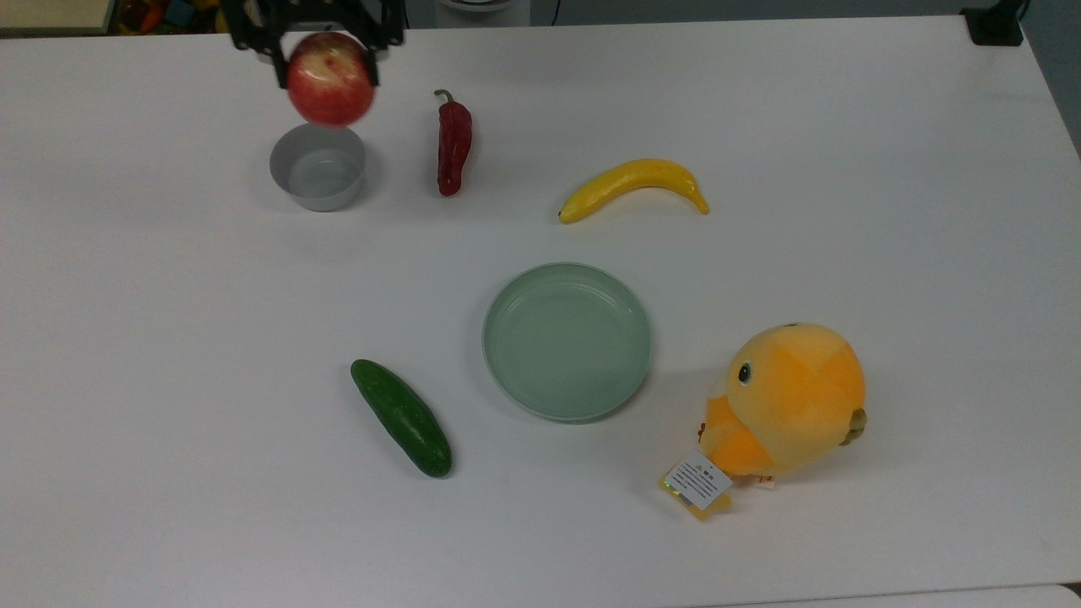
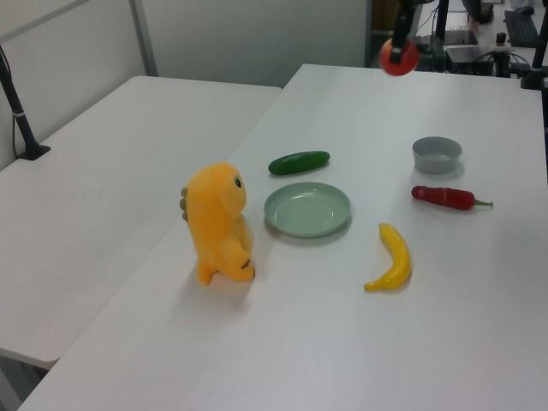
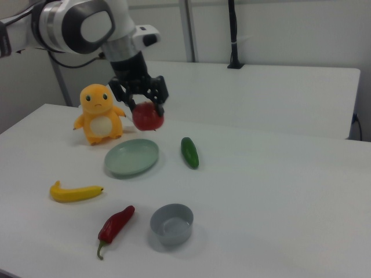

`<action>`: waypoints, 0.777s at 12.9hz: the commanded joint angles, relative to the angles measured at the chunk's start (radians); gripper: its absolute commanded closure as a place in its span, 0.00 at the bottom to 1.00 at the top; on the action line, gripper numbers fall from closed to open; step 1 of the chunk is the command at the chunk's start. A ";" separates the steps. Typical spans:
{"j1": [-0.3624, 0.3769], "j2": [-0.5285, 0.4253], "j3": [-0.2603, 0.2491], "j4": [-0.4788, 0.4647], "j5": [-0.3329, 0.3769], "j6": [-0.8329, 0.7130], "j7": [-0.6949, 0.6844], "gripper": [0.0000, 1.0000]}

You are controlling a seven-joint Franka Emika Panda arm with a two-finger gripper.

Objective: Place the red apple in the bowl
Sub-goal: 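Carry the apple over to the small grey bowl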

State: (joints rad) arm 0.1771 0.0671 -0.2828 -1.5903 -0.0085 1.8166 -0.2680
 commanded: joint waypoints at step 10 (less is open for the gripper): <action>-0.083 -0.113 -0.107 -0.440 0.002 0.162 -0.113 0.50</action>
State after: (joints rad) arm 0.0946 -0.0135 -0.4000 -1.9156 -0.0028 1.8726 -0.4064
